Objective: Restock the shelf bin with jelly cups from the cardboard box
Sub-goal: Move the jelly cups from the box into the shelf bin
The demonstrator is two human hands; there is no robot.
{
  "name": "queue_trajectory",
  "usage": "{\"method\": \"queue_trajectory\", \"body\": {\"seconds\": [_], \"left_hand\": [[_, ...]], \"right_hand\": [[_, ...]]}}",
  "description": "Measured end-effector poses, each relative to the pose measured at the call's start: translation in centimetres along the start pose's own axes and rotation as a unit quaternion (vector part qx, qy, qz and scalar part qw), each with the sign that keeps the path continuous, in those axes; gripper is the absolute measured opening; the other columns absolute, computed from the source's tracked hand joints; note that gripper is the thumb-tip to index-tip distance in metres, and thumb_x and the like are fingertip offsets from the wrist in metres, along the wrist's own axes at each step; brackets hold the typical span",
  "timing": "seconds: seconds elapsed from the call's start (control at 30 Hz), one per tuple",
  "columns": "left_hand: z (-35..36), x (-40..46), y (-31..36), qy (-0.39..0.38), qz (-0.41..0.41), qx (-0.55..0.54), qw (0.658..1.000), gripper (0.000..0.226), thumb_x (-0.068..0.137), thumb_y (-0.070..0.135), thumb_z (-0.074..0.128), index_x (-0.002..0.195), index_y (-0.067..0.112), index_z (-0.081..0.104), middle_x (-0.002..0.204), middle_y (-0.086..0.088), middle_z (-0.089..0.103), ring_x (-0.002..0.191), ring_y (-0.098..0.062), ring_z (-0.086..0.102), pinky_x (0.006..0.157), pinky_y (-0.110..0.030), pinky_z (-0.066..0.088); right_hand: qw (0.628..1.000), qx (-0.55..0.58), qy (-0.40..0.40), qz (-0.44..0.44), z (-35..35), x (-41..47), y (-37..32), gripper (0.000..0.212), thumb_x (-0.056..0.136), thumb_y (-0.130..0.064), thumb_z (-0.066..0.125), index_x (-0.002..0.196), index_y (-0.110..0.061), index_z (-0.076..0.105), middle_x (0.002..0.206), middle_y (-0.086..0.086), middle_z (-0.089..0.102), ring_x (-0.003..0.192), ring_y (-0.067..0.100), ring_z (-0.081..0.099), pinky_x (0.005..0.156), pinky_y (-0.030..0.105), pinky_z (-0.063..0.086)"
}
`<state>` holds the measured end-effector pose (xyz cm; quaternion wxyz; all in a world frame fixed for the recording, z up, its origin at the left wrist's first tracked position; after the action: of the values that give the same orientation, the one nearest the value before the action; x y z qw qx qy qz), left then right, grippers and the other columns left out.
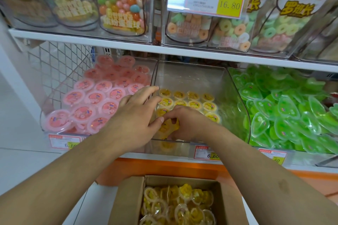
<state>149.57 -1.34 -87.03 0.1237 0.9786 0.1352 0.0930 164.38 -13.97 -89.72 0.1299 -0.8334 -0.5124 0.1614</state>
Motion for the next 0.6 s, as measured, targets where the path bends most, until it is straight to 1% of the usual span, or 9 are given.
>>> {"method": "queue_trajectory", "body": {"seconds": [0.07, 0.23, 0.4, 0.47, 0.6], "left_hand": [[0.01, 0.00, 0.03, -0.004, -0.002, -0.003, 1.000, 0.058, 0.098, 0.059, 0.045, 0.151, 0.038, 0.034, 0.167, 0.020, 0.007, 0.152, -0.029, 0.025, 0.124, -0.051, 0.026], [-0.07, 0.07, -0.09, 0.004, 0.004, -0.001, 1.000, 0.059, 0.097, 0.060, 0.043, 0.150, 0.036, 0.037, 0.166, 0.019, 0.011, 0.151, -0.029, 0.028, 0.123, -0.050, 0.026], [-0.09, 0.01, 0.01, 0.009, 0.006, 0.001, 1.000, 0.057, 0.098, 0.057, 0.046, 0.150, 0.034, 0.039, 0.166, 0.018, 0.012, 0.149, -0.027, 0.029, 0.123, -0.047, 0.023], [-0.15, 0.00, 0.02, 0.011, 0.008, 0.001, 1.000, 0.057, 0.098, 0.057, 0.046, 0.150, 0.034, 0.040, 0.166, 0.018, 0.012, 0.150, -0.026, 0.029, 0.123, -0.047, 0.022], [-0.22, 0.02, 0.26, 0.023, 0.019, 0.006, 1.000, 0.055, 0.100, 0.053, 0.050, 0.150, 0.030, 0.042, 0.167, 0.015, 0.014, 0.150, -0.020, 0.026, 0.123, -0.041, 0.015]], "right_hand": [[1.000, 0.001, 0.000, -0.001, -0.01, -0.10, 0.03, 0.058, 0.073, -0.042, 0.091, 0.125, -0.049, 0.066, 0.100, -0.015, 0.051, 0.086, 0.005, 0.049, 0.073, 0.028, 0.043], [0.998, 0.048, -0.027, -0.021, -0.67, -0.85, 0.59, 0.061, 0.076, -0.037, 0.091, 0.129, -0.051, 0.066, 0.107, -0.015, 0.053, 0.089, 0.003, 0.051, 0.079, 0.025, 0.047], [0.998, 0.038, -0.038, -0.016, -0.37, -0.63, 0.29, 0.058, 0.077, -0.037, 0.091, 0.127, -0.052, 0.066, 0.112, -0.013, 0.053, 0.100, 0.009, 0.052, 0.091, 0.033, 0.052], [0.999, 0.033, -0.034, -0.013, -0.30, -0.49, 0.21, 0.058, 0.076, -0.036, 0.091, 0.126, -0.052, 0.067, 0.112, -0.013, 0.051, 0.102, 0.010, 0.051, 0.093, 0.034, 0.051], [0.999, 0.028, -0.023, -0.009, -0.13, -0.30, 0.17, 0.059, 0.075, -0.035, 0.091, 0.126, -0.052, 0.067, 0.112, -0.010, 0.049, 0.104, 0.013, 0.051, 0.094, 0.034, 0.050]]}}
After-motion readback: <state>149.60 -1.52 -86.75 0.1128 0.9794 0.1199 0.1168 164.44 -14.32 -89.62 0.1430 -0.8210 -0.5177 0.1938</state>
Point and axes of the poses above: each hand's wrist, its own x-axis towards the middle knuckle, its own z-axis out of the palm, y = z × x, the point moved 2 cm from there along x, towards the middle knuckle
